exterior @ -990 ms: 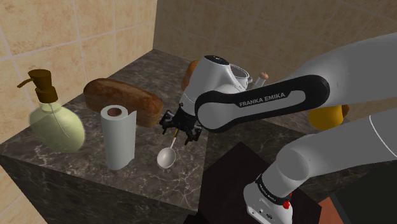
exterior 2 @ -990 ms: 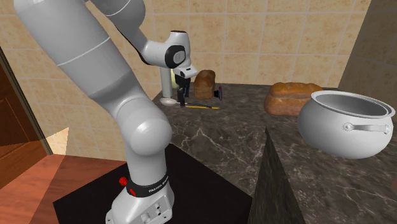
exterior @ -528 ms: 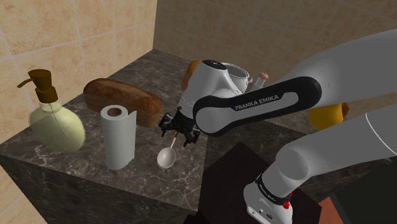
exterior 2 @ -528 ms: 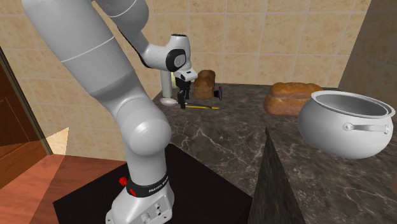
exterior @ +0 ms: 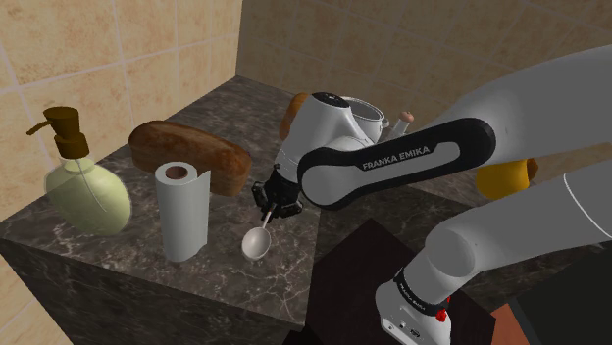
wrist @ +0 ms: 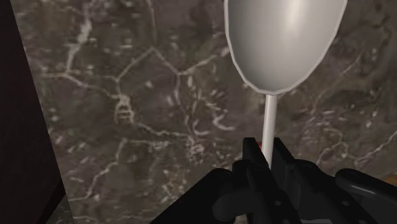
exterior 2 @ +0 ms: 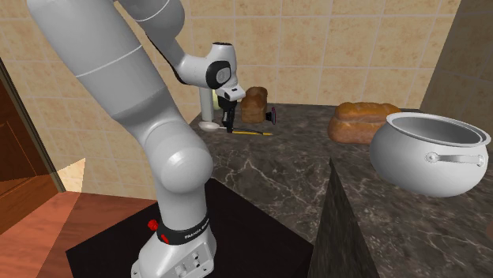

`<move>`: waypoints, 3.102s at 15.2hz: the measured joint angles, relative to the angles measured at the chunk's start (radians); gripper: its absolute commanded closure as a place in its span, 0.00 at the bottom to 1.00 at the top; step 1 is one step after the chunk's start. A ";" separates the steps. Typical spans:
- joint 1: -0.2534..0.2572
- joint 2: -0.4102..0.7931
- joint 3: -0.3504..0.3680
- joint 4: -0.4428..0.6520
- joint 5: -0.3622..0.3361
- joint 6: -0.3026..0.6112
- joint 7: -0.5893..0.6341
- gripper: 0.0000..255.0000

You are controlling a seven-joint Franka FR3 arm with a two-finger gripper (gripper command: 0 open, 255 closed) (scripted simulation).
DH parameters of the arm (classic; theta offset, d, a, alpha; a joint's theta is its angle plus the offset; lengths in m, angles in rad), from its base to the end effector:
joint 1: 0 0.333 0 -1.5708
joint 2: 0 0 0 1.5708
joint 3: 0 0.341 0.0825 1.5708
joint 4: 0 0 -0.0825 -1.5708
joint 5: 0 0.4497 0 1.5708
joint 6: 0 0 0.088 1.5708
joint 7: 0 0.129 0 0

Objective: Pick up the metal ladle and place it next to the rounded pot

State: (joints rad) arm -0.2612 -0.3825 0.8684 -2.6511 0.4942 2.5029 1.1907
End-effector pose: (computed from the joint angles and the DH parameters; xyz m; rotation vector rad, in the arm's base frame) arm 0.3933 0.2411 0.2915 -2.6456 1.4142 -0.1146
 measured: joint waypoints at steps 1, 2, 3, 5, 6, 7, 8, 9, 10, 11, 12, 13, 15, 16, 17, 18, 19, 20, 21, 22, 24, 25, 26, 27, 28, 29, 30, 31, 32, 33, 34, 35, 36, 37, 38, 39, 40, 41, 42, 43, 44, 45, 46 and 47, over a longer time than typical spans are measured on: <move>0.000 0.000 0.000 0.000 0.000 0.000 0.000 1.00; 0.000 0.000 0.000 0.000 0.000 0.000 0.000 1.00; 0.000 0.000 0.000 0.000 0.000 0.000 0.000 1.00; 0.003 -0.007 -0.004 0.002 0.001 -0.009 -0.001 1.00; 0.007 -0.018 -0.012 0.006 0.003 -0.023 -0.004 1.00; 0.011 -0.030 -0.019 0.011 0.006 -0.039 -0.005 1.00; 0.014 -0.040 -0.026 0.015 0.006 -0.053 -0.007 1.00; 0.020 -0.055 -0.037 0.018 0.010 -0.072 -0.011 1.00; 0.023 -0.067 -0.046 0.025 0.009 -0.091 -0.013 1.00; 0.026 -0.077 -0.052 0.032 0.009 -0.107 -0.011 1.00; 0.028 -0.089 -0.061 0.040 0.007 -0.127 -0.013 1.00; 0.029 -0.097 -0.067 0.049 0.005 -0.143 -0.013 1.00; 0.034 -0.119 -0.084 0.061 0.004 -0.178 -0.014 1.00; 0.038 -0.130 -0.090 0.067 0.004 -0.195 -0.013 1.00; 0.041 -0.140 -0.095 0.076 0.003 -0.212 -0.010 1.00; 0.042 -0.147 -0.102 0.084 0.000 -0.228 -0.010 1.00; 0.041 -0.154 -0.109 0.092 -0.003 -0.243 -0.011 1.00; 0.040 -0.159 -0.117 0.102 -0.007 -0.259 -0.013 1.00; 0.041 -0.166 -0.121 0.112 -0.009 -0.275 -0.009 1.00; 0.045 -0.177 -0.129 0.118 -0.010 -0.292 -0.010 1.00; 0.046 -0.193 -0.144 0.134 -0.015 -0.324 -0.011 1.00; 0.047 -0.198 -0.149 0.143 -0.018 -0.339 -0.009 1.00; 0.047 -0.203 -0.154 0.154 -0.021 -0.354 -0.007 1.00; 0.048 -0.211 -0.162 0.160 -0.022 -0.369 -0.009 1.00; 0.047 -0.214 -0.167 0.170 -0.026 -0.383 -0.007 1.00; 0.048 -0.220 -0.174 0.179 -0.029 -0.398 -0.008 1.00; 0.046 -0.222 -0.178 0.191 -0.033 -0.412 -0.006 1.00; 0.047 -0.227 -0.183 0.199 -0.035 -0.425 -0.005 1.00; 0.045 -0.229 -0.187 0.212 -0.039 -0.439 -0.003 1.00; 0.046 -0.235 -0.194 0.220 -0.041 -0.454 -0.003 1.00; 0.045 -0.236 -0.198 0.233 -0.045 -0.469 -0.001 1.00; 0.044 -0.238 -0.202 0.244 -0.048 -0.481 0.000 1.00; 0.041 -0.237 -0.206 0.257 -0.052 -0.493 0.001 1.00; 0.043 -0.244 -0.213 0.266 -0.054 -0.509 0.002 1.00; 0.043 -0.246 -0.216 0.276 -0.056 -0.521 0.004 1.00; 0.040 -0.246 -0.220 0.292 -0.061 -0.537 0.007 1.00; 0.040 -0.249 -0.226 0.305 -0.065 -0.554 0.007 1.00; 0.038 -0.249 -0.229 0.318 -0.068 -0.566 0.009 1.00; 0.038 -0.250 -0.234 0.328 -0.071 -0.578 0.010 1.00; 0.036 -0.250 -0.237 0.339 -0.074 -0.589 0.011 1.00; 0.036 -0.252 -0.243 0.350 -0.077 -0.602 0.010 1.00; 0.035 -0.253 -0.247 0.362 -0.080 -0.615 0.011 1.00; 0.034 -0.253 -0.250 0.374 -0.082 -0.627 0.013 1.00; 0.031 -0.249 -0.251 0.390 -0.086 -0.639 0.017 1.00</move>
State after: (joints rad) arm -0.2299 -0.6310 0.6171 -2.2610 0.4079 1.8642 1.2074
